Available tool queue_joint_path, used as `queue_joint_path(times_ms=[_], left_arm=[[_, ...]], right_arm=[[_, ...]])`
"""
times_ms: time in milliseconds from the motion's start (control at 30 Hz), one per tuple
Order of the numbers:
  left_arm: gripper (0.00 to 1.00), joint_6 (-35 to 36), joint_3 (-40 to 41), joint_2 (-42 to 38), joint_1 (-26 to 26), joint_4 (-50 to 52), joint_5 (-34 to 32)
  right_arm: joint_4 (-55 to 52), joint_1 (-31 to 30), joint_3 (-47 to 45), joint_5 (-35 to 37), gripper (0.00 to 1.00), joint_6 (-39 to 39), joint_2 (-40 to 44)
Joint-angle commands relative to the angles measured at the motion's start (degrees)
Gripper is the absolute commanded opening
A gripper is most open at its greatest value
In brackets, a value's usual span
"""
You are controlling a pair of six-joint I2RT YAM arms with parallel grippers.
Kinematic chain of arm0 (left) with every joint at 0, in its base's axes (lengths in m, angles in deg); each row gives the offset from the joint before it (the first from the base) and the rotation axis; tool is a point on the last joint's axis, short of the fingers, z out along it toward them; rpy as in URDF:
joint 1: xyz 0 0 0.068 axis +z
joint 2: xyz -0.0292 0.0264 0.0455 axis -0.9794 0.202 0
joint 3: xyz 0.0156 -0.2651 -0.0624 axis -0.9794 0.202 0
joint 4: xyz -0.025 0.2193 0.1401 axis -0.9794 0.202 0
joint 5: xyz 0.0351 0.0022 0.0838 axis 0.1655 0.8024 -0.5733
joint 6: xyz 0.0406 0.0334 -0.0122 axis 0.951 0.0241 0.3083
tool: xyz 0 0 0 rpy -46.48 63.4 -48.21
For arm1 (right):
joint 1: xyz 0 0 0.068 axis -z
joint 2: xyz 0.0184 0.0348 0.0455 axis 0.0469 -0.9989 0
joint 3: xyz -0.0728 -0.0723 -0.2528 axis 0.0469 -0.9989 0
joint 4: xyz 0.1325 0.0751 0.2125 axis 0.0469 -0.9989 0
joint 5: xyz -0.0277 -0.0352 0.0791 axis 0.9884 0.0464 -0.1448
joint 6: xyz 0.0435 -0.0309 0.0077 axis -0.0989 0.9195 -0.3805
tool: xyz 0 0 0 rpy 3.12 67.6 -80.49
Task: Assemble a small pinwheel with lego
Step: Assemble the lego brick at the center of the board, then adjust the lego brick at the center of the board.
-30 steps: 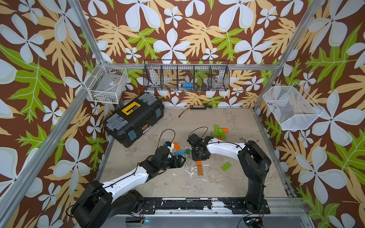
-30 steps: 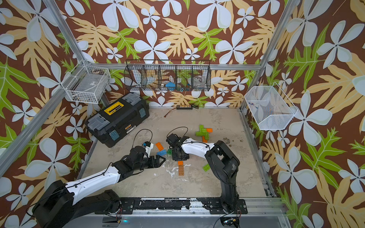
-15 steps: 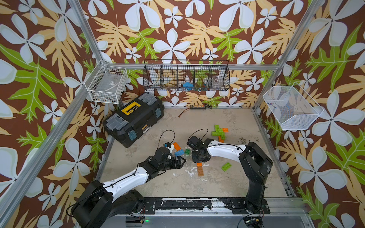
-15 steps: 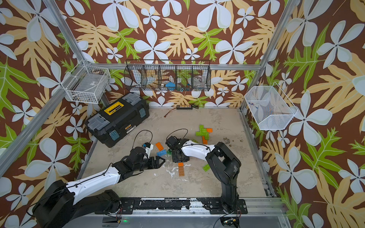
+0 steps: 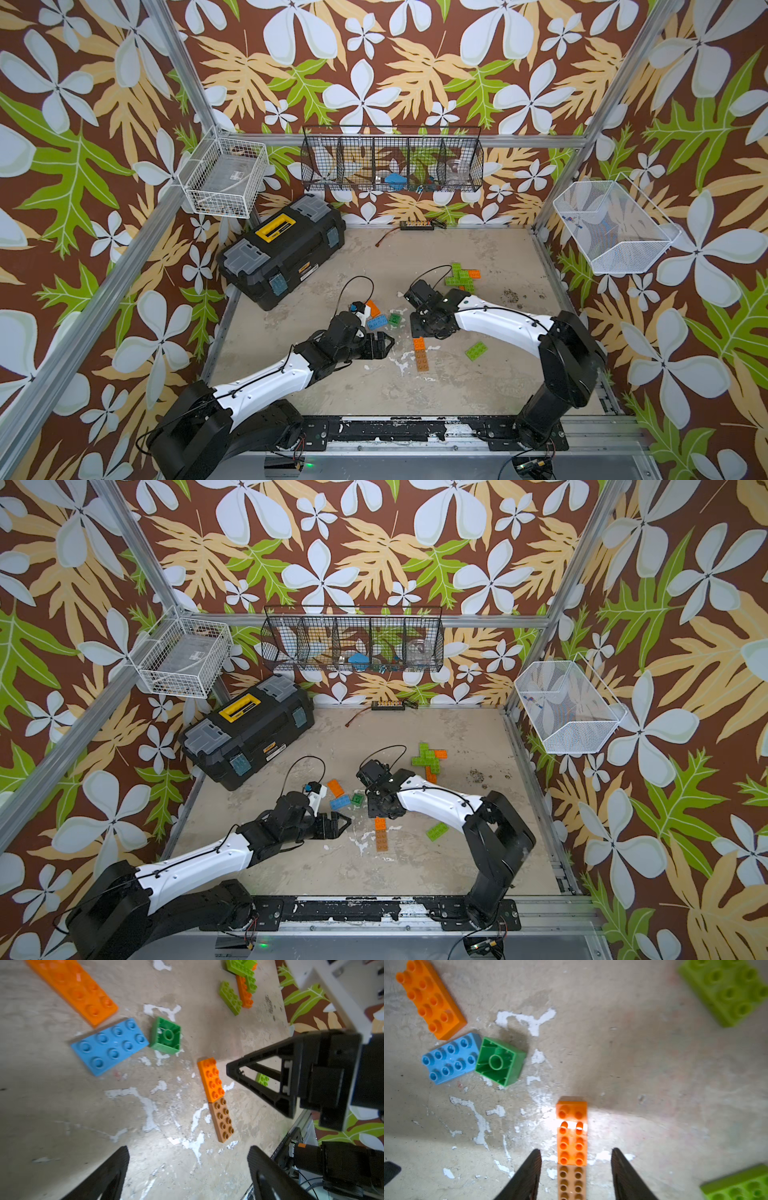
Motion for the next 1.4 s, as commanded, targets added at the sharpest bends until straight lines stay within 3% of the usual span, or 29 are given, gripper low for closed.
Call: queue_joint_path(times_ms=[0,167,333,500,700,1000,1200,1367], left_arm=[[0.91,2.68,-3.4,3.78,-4.76,-0.56,-3.58],[0.9,4.81,-11.54,13.76,-11.66,-1.36,-4.62],[0.9,4.11,-14.78,18.48,-13.08,-4.23,-2.17],[0.9,4.72,-15.36,19.04,-13.09,-3.57,-2.23],[0.89,4.2,-14.45,18.58,-13.09,-3.23,-2.59],[0.89,3.18,-13.54,17.13,-12.97,-3.14,-3.01],[0.9,0.22,-10.42,15.44,-10.89,-6.95,-0.52],[0.89,-2.1,-7.45,14.94,-9.51,-11.82,3.88]], right_arm=[[-3.34,3.26,-5.51,2.61,0.43,-0.12,5.08],[-2.46,11.9,-16.16,1.28,0.4,-2.8,13.87],[-0.31,18.8,-22.85,-1.51,0.57,-3.27,18.45],[2.47,23.18,-25.78,-6.14,0.61,-1.28,19.29],[7.32,24.44,-26.46,-12.18,0.61,1.6,17.87],[7.77,24.47,-21.37,-14.98,0.59,11.85,13.13],[1.64,24.28,-18.39,-7.54,0.56,13.88,15.47],[-4.11,22.03,-16.8,-8.63,0.43,17.4,14.13]])
